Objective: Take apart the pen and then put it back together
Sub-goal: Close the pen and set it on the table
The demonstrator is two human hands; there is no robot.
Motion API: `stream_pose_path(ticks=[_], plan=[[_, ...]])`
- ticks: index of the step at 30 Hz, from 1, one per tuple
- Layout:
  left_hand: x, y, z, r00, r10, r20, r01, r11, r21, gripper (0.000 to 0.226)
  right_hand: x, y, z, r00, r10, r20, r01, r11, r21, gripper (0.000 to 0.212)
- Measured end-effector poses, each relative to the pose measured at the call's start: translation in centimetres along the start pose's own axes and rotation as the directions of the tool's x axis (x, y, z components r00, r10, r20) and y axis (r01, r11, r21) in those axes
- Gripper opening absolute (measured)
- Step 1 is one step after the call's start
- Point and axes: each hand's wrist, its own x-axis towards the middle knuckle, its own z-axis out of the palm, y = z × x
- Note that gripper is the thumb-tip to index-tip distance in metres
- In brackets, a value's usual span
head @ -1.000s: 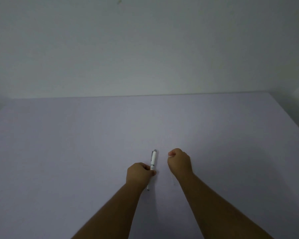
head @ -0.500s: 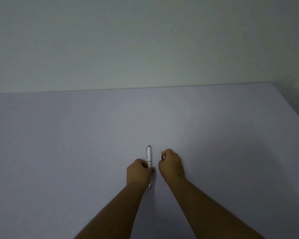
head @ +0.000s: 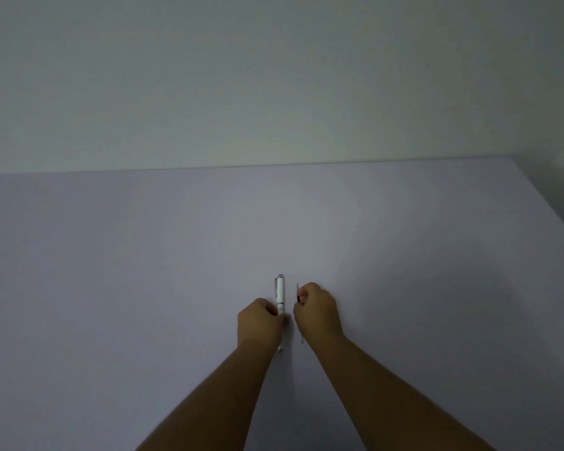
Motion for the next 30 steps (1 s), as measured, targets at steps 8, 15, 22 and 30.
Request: stream_pose_path(ticks=[8, 15, 22, 30], plan=[[0.1, -0.02, 0.17, 1.0, -0.016, -0.004, 0.016, 1.0, 0.011, 0.014, 0.03, 0.09, 0.17, 1.0, -0.005, -0.002, 0.006, 1.0, 0.01, 0.02], [0.17, 0.01, 0.13, 1.0, -0.031, -0.002, 0.031, 0.999, 0.028, 0.016, 0.0, 0.13, 0.17, 1.0, -0.012, -0.002, 0.012, 1.0, 0.011, 0.018], [0.35, -0.33, 0.08, 0.999, -0.035, -0.014, 0.035, 0.999, 0.035, 0.017, -0.19, 0.17, 0.23, 1.0, -0.02, -0.012, 0.02, 1.0, 0.017, 0.016], [0.44, -0.41, 0.01, 1.0, -0.022, -0.009, 0.022, 0.999, 0.043, 0.019, -0.27, 0.29, 0.17, 0.999, -0.027, -0.019, 0.027, 0.999, 0.023, 0.016]])
